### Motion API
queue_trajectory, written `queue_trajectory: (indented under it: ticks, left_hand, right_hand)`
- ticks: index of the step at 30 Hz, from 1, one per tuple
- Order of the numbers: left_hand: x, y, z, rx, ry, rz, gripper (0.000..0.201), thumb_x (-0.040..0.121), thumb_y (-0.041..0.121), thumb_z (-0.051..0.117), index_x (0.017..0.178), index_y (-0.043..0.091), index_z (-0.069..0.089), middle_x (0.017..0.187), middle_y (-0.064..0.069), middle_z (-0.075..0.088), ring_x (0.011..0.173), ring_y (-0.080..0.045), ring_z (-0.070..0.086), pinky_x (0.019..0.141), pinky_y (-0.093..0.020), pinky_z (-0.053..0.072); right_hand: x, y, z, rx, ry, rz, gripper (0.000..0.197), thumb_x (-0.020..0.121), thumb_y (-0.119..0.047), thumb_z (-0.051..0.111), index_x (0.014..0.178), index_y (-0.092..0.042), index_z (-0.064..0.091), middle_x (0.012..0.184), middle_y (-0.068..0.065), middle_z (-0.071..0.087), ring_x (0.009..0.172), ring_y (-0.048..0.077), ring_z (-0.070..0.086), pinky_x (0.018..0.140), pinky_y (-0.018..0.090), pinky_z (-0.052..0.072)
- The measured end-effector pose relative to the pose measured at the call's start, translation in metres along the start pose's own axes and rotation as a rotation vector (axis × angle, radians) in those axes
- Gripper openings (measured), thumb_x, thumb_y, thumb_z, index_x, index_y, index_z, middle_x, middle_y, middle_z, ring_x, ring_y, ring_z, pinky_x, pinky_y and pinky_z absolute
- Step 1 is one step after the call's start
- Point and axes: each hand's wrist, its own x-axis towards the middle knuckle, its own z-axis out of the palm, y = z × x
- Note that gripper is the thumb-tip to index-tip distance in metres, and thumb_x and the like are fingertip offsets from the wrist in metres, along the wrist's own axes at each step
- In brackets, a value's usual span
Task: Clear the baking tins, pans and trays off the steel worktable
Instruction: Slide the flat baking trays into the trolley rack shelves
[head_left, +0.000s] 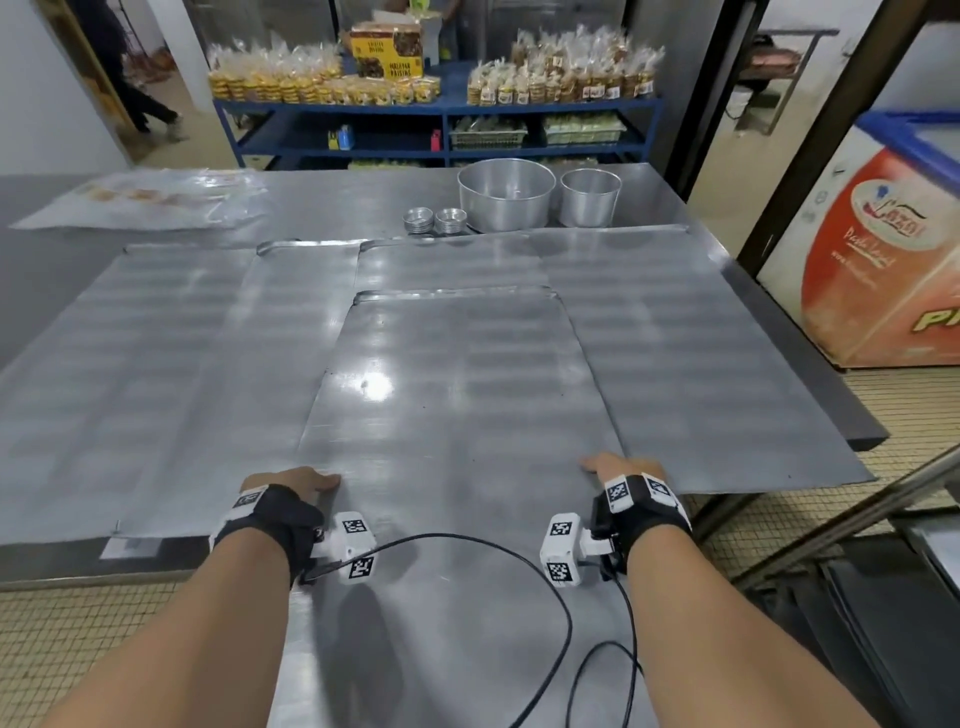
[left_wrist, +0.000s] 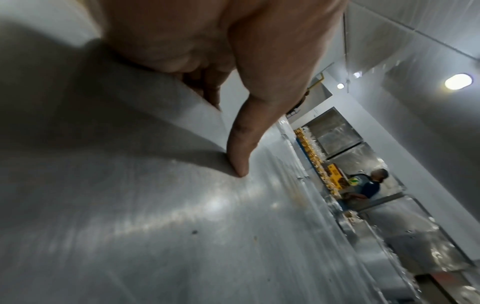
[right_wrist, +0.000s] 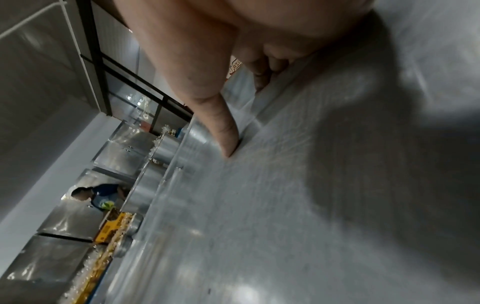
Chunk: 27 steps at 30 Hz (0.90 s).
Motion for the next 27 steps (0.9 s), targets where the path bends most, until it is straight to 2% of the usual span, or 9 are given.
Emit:
queue_trajectory:
  ticks: [2,5,9,13,15,17,20,24,27]
  left_hand:
    - [0.003,0.010,-0.004,-0.136,0.078,-0.027,0.051,0.083,0.038,0.077,0.118,0.002,0.067,0.111,-0.014,0.069,0.099,-0.029,0.067,0.069,-0.025,0.045]
    - [0.009,0.030,-0.012,-0.262,0.118,-0.051,0.060,0.069,0.040,0.087,0.107,-0.002,0.067,0.094,-0.015,0.069,0.080,-0.031,0.068,0.069,-0.032,0.052]
    - [0.029,0.053,-0.018,-0.325,0.110,-0.023,0.044,0.071,0.026,0.087,0.096,-0.003,0.064,0.087,-0.015,0.066,0.066,-0.028,0.061,0.071,-0.033,0.050]
    - [0.046,0.076,-0.027,-0.340,0.035,0.050,0.050,0.069,0.022,0.088,0.104,-0.006,0.066,0.092,-0.016,0.066,0.078,-0.033,0.063,0.074,-0.036,0.050]
    - [0.054,0.086,-0.034,-0.315,-0.002,0.102,0.055,0.068,0.023,0.089,0.108,-0.006,0.065,0.094,-0.016,0.066,0.083,-0.035,0.063,0.077,-0.038,0.052]
    - [0.063,0.095,-0.042,-0.310,-0.039,0.144,0.055,0.070,0.021,0.088,0.109,-0.006,0.061,0.096,-0.016,0.063,0.085,-0.035,0.061,0.083,-0.041,0.053]
    - [0.070,0.105,-0.052,-0.283,-0.081,0.225,0.050,0.071,0.020,0.088,0.104,-0.003,0.059,0.099,-0.017,0.063,0.089,-0.037,0.062,0.089,-0.042,0.053]
    - [0.069,0.116,-0.061,-0.214,-0.135,0.314,0.044,0.063,0.022,0.091,0.076,0.000,0.056,0.096,-0.018,0.067,0.089,-0.040,0.068,0.088,-0.052,0.056]
    - [0.064,0.121,-0.061,-0.151,-0.183,0.350,0.047,0.056,0.020,0.094,0.081,-0.001,0.061,0.090,-0.019,0.069,0.081,-0.039,0.070,0.083,-0.052,0.058]
  right_hand:
    - [0.001,-0.006,-0.002,0.029,0.003,0.007,0.022,0.081,-0.020,0.072,0.088,-0.005,0.056,0.092,0.013,0.065,0.071,0.025,0.060,0.061,0.025,0.044]
    - [0.000,-0.015,-0.005,0.058,0.052,0.025,0.028,0.081,-0.024,0.074,0.094,-0.007,0.055,0.104,0.012,0.067,0.090,0.029,0.065,0.074,0.029,0.048]
    - [-0.007,-0.018,-0.004,0.130,0.105,0.054,0.032,0.082,-0.026,0.076,0.099,-0.008,0.057,0.098,0.012,0.063,0.090,0.029,0.064,0.075,0.030,0.047]
    - [-0.024,-0.016,0.001,0.170,0.213,0.074,0.049,0.080,-0.028,0.079,0.119,-0.002,0.062,0.110,0.016,0.066,0.093,0.030,0.064,0.083,0.034,0.052]
    - [-0.039,-0.011,0.006,0.265,0.243,0.064,0.051,0.087,-0.029,0.071,0.134,-0.014,0.057,0.133,0.009,0.060,0.113,0.028,0.060,0.090,0.027,0.047]
    - [-0.049,-0.006,0.015,0.356,0.266,-0.013,0.055,0.085,-0.030,0.068,0.138,-0.029,0.053,0.142,-0.003,0.055,0.126,0.022,0.054,0.091,0.020,0.045]
    - [-0.073,0.002,0.028,0.415,0.349,0.055,0.057,0.080,-0.026,0.078,0.131,-0.009,0.059,0.134,0.011,0.060,0.119,0.028,0.060,0.063,0.021,0.043]
    - [-0.105,0.016,0.042,0.522,0.495,0.214,0.045,0.074,-0.025,0.085,0.106,0.002,0.068,0.109,0.020,0.069,0.092,0.029,0.066,0.076,0.032,0.051]
    - [-0.132,0.031,0.048,0.557,0.583,0.289,0.048,0.071,-0.028,0.087,0.101,0.003,0.066,0.097,0.017,0.069,0.085,0.033,0.066,0.075,0.035,0.052]
